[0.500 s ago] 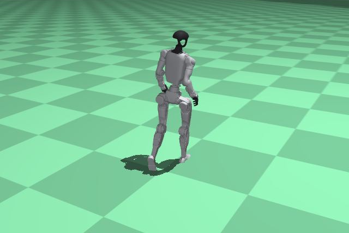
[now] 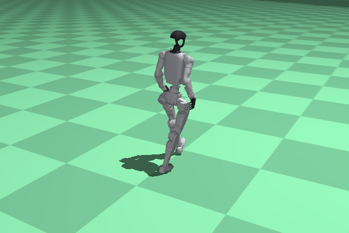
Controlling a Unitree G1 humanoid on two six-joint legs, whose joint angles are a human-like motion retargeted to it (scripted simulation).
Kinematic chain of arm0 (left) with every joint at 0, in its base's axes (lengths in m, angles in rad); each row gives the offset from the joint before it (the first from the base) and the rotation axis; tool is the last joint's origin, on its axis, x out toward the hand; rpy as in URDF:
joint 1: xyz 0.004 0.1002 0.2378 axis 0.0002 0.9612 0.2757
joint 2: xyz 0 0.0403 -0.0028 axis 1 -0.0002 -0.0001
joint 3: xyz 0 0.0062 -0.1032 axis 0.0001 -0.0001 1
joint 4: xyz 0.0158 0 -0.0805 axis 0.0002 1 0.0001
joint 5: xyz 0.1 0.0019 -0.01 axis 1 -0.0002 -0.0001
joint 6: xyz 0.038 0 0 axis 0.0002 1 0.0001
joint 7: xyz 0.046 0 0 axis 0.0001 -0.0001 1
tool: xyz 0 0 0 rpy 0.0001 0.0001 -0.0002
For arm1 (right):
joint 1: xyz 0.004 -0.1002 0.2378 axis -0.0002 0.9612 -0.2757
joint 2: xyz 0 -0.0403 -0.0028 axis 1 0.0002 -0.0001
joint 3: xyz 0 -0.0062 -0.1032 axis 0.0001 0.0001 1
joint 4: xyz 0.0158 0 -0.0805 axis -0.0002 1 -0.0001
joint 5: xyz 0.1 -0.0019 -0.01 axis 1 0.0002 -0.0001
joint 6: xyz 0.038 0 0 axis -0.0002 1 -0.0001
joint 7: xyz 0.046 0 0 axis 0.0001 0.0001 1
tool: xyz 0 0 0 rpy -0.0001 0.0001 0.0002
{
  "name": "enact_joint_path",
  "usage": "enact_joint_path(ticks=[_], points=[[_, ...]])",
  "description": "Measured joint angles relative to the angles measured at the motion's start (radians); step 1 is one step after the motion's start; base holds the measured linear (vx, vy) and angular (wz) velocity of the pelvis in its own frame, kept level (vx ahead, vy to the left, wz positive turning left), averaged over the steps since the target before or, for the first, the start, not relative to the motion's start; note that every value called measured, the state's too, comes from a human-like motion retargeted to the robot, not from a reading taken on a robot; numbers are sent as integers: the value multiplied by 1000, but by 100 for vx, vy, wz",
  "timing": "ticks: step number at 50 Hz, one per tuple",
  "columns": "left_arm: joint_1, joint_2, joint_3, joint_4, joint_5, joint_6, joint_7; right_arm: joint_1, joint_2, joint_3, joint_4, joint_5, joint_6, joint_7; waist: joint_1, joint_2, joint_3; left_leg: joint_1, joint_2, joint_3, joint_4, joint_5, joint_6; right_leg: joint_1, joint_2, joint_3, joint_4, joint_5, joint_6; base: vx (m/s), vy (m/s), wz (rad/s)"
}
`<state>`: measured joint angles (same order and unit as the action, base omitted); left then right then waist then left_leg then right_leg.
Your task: Walk run
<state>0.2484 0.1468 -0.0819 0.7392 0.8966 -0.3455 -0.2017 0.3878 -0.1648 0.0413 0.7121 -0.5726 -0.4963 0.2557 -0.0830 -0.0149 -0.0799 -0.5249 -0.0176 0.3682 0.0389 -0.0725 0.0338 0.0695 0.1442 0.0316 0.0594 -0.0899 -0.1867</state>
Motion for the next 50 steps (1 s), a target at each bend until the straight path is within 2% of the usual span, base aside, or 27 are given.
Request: enact_joint_path(ticks=[2, 5, 8, 10, 13, 14, 17, 19, 23, 27, 30, 32, 35, 36, 38, 40, 42, 43, 44, 48, 50], points=[[0, -4, 11, -13, -9, -1, 7, 0, 2, 2, 9, -3, 2, 4, 26, -20, -13, -3, -11, -38, 48, 18, 79, 15, -12, 8, 16, 21, 17, 76, -3, -68], [3, -16, 34, -21, -28, 4, 43, 7, 17, -14, 20, -2, 13, 3, 60, -41, -40, 21, -27, -81, 60, 109, 94, 37, -25, -15, 58, 97, 72, 88, 1, -60], [-3, -32, 64, -2, -71, 14, 0, 13, 32, -14, 32, 0, 19, -26, 58, -73, -57, 40, -40, -89, 106, 123, 132, 34, -59, 0, 164, 296, 206, 90, 3, -27], [-18, -20, 63, 3, -83, 30, -40, 8, 39, 0, 36, -1, 17, -55, 39, -66, -56, 57, -40, -138, 142, 83, 158, 2, -34, 39, 282, 444, 310, 73, 2, 27], [-39, 27, 47, -8, -37, 48, -64, -14, 25, 33, 18, -59, 10, -90, 29, -16, -43, 132, 1, -131, 140, 19, 171, -95, 57, 46, 517, 565, 408, 74, -1, -3], [-46, 34, 44, -5, -21, 46, -74, -22, 19, 34, 8, -94, 13, -105, 38, -5, -39, 151, 10, -130, 140, 3, 168, -130, 64, 47, 578, 549, 411, 74, 4, -61], [-55, 40, 27, 19, 6, 45, -126, -29, 15, 14, -22, -147, 16, -146, 43, 31, -25, 219, 31, -109, 119, -28, 161, -234, 35, -2, 680, 415, 350, 64, 11, -15], [-59, 41, 6, 32, 8, 49, -155, -25, 22, -2, -36, -117, 3, -186, 0, 61, -12, 267, 28, -125, 92, -35, 158, -303, 26, -26, 685, 329, 326, 57, 9, 107], [-50, 40, -17, 35, 23, 49, -149, -6, 22, 1, -70, -53, -51, -255, -72, 82, 7, 343, -2, -166, 59, -62, 154, -402, -56, -51, 544, 189, 306, 61, 4, 87], [-32, 32, -14, 40, 30, 42, -146, 3, 22, 7, -97, -72, -60, -282, -104, 45, 27, 422, -66, -181, 43, -102, 154, -453, -148, -28, 298, 193, 290, 62, -5, 38], [-23, 26, -6, 47, 20, 39, -158, 2, 23, 14, -103, -81, -50, -263, -126, 25, 45, 486, -99, -205, 36, -127, 148, -483, -180, 8, 135, 153, 272, 61, -8, 48], [-20, 26, -3, 44, 16, 35, -155, 0, 17, 19, -108, -76, -52, -256, -145, 30, 54, 521, -104, -233, 37, -144, 139, -504, -186, 22, 36, 131, 282, 62, -6, 69], [-11, 25, 7, 32, 23, 27, -145, 1, 1, 30, -122, -82, -52, -261, -156, 47, 54, 557, -100, -254, 47, -168, 125, -522, -186, 4, -92, 116, 333, 72, -11, 35], [-8, 24, 12, 30, 23, 23, -145, 1, -1, 33, -126, -94, -44, -261, -155, 52, 51, 566, -98, -255, 52, -174, 118, -521, -187, -26, -110, 123, 327, 64, -13, 15], [5, 20, 16, 27, 17, 17, -144, 10, -3, 36, -137, -112, -37, -257, -164, 62, 49, 595, -92, -269, 58, -176, 97, -505, -174, -53, -110, 135, 286, 71, -16, 31], [8, 15, 25, 43, -8, 13, -155, 4, -1, 35, -142, -120, -26, -234, -162, 72, 32, 604, -86, -266, 76, -160, 63, -499, -163, -112, -77, 173, 201, 84, -21, 24], [8, 8, 28, 70, -31, 17, -171, 2, 4, 27, -141, -106, -15, -229, -184, 82, 14, 608, -81, -289, 112, -109, 12, -493, -157, -116, -61, 242, 209, 88, -23, 64], [11, 4, 29, 81, -40, 24, -180, 3, 9, 23, -140, -91, -13, -229, -202, 92, 6, 608, -71, -307, 134, -66, -22, -483, -127, 4, -59, 268, 196, 83, -23, 69], [14, -1, 33, 91, -48, 31, -188, 3, 15, 20, -137, -71, -13, -221, -206, 101, -1, 606, -60, -315, 162, -5, -63, -473, -113, 48, -51, 277, 184, 82, -24, 42], [12, -22, 27, 108, -83, 45, -200, -9, 14, 4, -128, -15, -3, -151, -215, 105, -12, 544, -47, -346, 387, 328, -249, -431, -124, 28, 12, 237, 125, 84, -23, 35], [-2, -14, 0, 90, -91, 46, -202, -18, -7, 2, -139, -48, 20, -143, -219, 72, -22, 466, -70, -308, 557, 445, -296, -407, -186, -39, 35, 205, 122, 65, -14, 41]])
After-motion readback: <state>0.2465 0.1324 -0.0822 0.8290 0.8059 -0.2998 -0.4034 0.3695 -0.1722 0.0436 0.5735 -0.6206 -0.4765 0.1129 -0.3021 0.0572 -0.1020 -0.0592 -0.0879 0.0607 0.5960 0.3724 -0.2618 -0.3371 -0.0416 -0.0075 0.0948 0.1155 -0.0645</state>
